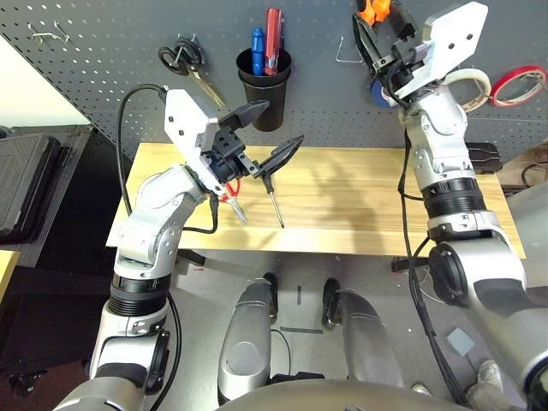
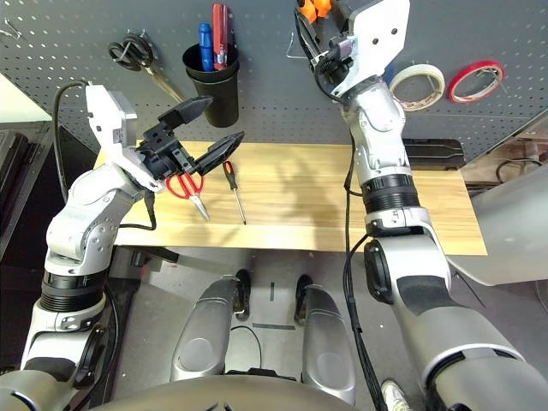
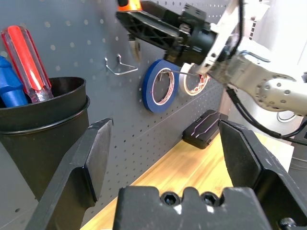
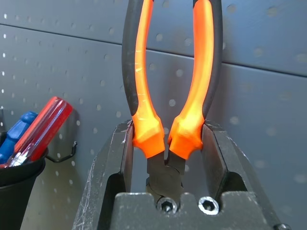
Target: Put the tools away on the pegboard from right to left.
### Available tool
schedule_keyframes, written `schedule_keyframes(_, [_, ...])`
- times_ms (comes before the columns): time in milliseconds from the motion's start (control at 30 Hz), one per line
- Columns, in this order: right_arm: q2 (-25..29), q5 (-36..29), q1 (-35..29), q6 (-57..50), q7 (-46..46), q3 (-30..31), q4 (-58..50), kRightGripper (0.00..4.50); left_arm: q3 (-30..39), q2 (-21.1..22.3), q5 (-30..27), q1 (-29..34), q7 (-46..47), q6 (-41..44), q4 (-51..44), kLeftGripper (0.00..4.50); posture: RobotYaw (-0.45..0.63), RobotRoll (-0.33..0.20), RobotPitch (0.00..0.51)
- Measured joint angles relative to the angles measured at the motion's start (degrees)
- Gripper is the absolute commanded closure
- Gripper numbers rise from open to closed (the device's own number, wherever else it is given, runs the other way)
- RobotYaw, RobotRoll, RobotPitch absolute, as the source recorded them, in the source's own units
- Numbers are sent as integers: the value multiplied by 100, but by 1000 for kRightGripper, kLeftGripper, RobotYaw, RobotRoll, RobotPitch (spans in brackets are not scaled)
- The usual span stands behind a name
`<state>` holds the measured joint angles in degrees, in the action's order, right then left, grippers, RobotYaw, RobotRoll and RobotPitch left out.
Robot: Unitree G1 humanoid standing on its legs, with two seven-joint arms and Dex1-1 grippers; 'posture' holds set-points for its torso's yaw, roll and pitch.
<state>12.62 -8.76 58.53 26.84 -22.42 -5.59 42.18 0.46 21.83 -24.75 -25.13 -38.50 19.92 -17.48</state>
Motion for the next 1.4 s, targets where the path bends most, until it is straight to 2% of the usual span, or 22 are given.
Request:
schedule_keyframes(533, [-233,385,572,708,338,5,1798,2383,-37,26,88,158,54,-100,-2,0,270,0,219])
schedule_keyframes(1133, [-289,713,413,751,723,26,1849,2383,-119,82,163,193,54,-154,3,0,254,0,231])
schedule_keyframes(1367, [-252,733,168,1009,891,15,1632,9,-131,97,175,188,53,-154,5,0,256,0,235])
schedule_keyframes(1400, [-225,733,136,1094,898,14,1590,9,-133,98,175,186,53,-153,4,0,257,0,236])
